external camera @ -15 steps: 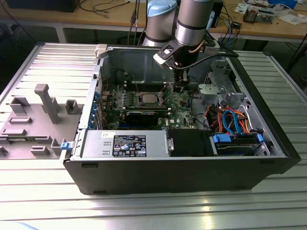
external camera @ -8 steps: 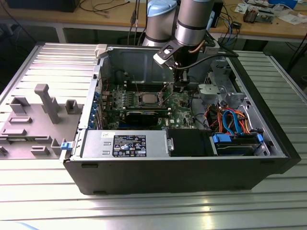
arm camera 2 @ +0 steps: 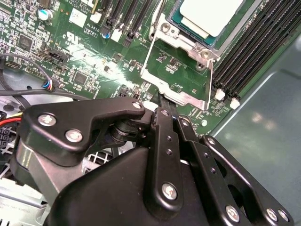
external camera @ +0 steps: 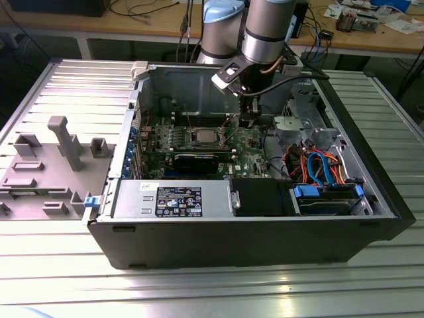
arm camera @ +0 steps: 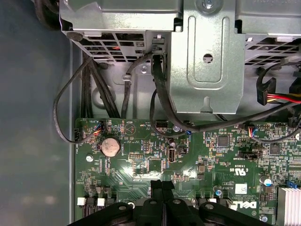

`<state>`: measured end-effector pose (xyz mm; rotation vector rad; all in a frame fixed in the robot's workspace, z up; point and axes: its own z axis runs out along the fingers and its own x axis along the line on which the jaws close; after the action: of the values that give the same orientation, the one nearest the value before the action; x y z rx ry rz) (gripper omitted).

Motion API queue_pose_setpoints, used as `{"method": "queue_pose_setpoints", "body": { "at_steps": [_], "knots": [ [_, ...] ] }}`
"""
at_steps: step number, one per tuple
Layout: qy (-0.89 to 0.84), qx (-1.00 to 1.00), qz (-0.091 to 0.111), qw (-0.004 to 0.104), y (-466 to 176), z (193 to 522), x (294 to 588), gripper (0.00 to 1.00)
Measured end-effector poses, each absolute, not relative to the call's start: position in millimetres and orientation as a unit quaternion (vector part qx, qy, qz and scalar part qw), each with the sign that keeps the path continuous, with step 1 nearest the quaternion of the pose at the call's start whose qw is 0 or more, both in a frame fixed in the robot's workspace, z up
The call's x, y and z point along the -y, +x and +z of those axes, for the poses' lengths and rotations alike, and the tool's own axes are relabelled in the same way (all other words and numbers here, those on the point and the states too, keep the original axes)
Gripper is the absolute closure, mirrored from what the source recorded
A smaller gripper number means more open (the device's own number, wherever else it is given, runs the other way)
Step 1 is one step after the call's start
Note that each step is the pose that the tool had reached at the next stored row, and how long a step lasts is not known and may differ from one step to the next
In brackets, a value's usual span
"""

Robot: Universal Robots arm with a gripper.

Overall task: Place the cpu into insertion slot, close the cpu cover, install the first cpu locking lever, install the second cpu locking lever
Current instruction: 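Close the cpu cover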

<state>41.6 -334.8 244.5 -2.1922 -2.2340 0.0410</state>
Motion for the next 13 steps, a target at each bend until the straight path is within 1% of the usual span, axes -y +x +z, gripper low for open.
{"method": "queue_pose_setpoints", "body": {
  "at_steps": [13],
  "knots": [
    [-0.700,0.714,0.015,0.007,36.3,243.9,334.8,0.89]
  ]
}}
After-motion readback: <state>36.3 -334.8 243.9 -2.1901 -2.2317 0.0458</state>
